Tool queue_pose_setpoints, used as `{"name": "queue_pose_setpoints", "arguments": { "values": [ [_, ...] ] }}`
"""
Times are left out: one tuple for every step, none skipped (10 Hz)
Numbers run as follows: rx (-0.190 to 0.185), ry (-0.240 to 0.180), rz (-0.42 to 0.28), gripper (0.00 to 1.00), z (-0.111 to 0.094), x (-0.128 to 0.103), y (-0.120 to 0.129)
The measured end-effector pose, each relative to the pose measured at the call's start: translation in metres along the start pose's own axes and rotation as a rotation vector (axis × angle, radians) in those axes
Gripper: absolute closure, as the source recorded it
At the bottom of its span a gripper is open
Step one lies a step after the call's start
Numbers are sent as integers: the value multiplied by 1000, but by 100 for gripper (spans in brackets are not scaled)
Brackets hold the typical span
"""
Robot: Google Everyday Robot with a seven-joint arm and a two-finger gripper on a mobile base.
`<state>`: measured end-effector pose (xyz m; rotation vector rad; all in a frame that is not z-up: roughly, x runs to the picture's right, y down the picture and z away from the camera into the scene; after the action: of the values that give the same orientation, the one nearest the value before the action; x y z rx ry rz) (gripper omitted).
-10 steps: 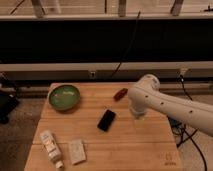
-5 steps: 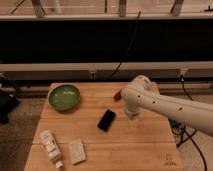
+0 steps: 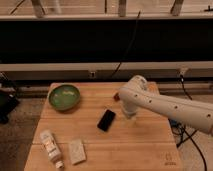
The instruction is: Push the eraser across the table
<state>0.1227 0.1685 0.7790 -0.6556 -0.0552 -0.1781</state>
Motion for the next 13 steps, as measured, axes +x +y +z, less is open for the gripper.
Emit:
{"name": "queue_pose_setpoints", "arguments": {
  "values": [
    [-2, -2, -6, 76, 2, -3, -2],
    [-3, -4, -12, 86, 4, -6, -4],
    [-9, -4, -19, 95, 7, -8, -6],
    [-15, -2, -28, 97, 13, -7, -10],
    [-21, 6, -49, 98, 23, -6, -21],
    [-26, 6, -68, 98, 29, -11, -28],
    [-29, 4, -82, 98, 32, -18, -31],
    [-33, 6, -101, 98, 38, -24, -34],
    [-36, 8, -124, 98, 42, -29, -37],
    [-37, 10, -139, 98, 44, -30, -39],
    [-40, 15, -159, 98, 47, -33, -41],
    [-41, 12, -182, 98, 50, -45, -45],
    [-42, 9, -206, 98, 53, -58, -49]
  ]
}}
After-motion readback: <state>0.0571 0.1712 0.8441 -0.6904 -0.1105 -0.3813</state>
